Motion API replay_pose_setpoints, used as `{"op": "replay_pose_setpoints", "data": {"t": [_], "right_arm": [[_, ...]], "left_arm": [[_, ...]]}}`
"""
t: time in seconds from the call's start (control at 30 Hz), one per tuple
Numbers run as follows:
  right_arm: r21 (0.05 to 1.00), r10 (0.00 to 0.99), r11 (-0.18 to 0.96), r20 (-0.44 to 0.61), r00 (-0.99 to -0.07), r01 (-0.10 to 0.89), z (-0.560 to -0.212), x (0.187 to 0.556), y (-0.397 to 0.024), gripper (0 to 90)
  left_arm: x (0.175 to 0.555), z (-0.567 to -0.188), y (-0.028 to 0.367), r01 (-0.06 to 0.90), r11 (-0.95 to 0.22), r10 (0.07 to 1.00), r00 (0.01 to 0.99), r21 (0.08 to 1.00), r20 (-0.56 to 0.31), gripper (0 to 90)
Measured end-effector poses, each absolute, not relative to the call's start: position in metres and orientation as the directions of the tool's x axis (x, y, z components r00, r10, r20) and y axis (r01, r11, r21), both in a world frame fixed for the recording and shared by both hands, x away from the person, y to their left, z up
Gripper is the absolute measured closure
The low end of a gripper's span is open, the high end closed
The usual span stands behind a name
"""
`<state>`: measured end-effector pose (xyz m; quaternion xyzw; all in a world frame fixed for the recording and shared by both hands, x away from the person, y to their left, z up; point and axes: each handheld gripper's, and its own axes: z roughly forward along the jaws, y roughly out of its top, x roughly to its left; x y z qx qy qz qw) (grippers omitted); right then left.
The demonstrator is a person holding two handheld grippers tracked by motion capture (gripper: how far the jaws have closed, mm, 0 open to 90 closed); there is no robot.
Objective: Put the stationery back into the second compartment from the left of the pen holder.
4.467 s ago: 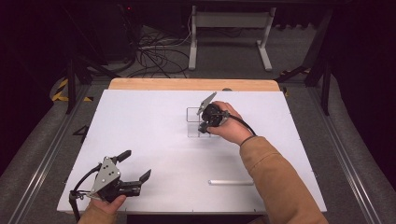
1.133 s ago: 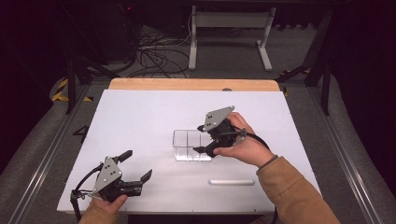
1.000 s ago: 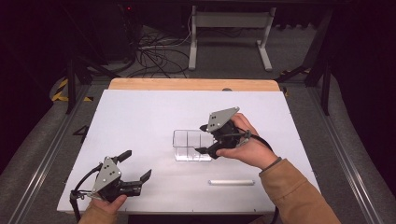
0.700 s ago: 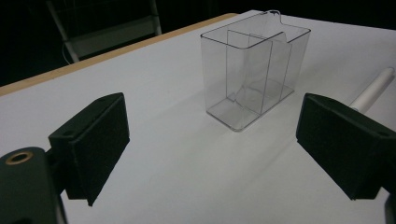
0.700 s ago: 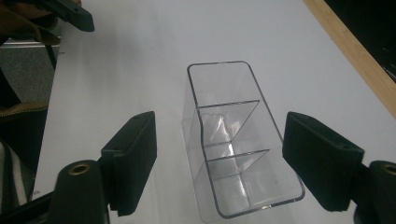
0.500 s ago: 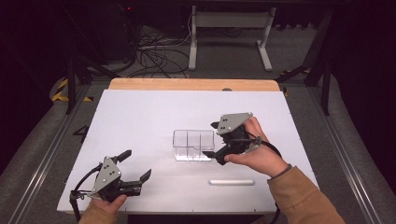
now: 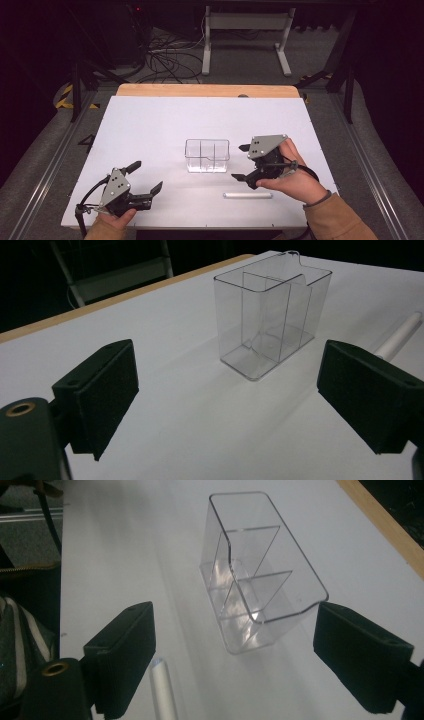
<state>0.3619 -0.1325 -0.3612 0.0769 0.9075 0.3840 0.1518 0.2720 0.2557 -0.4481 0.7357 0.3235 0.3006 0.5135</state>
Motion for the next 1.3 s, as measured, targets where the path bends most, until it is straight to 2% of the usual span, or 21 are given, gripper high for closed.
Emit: {"op": "replay_pose_setpoints", "data": {"t": [0.23, 0.43, 0.9, 1.3], "right_arm": [[0.693, 0.246, 0.719, -0.176, -0.953, 0.057, -0.374, 0.357, -0.143, 25.7], [0.665, 0.243, 0.743, -0.159, -0.957, 0.078, -0.386, 0.354, -0.149, 28.0], [0.596, 0.223, 0.795, -0.118, -0.968, 0.110, -0.409, 0.351, -0.148, 29.4], [0.521, 0.183, 0.849, -0.122, -0.976, 0.094, -0.423, 0.351, -0.148, 32.8]], "left_arm": [[0.272, -0.448, 0.255, 0.167, -0.264, 0.785, 0.610, 0.950, 0.110, 10.4], [0.272, -0.448, 0.255, 0.167, -0.262, 0.785, 0.610, 0.950, 0.109, 10.4], [0.272, -0.449, 0.255, 0.172, -0.261, 0.783, 0.613, 0.950, 0.104, 10.4], [0.272, -0.449, 0.254, 0.174, -0.263, 0.783, 0.614, 0.949, 0.104, 10.4]]}}
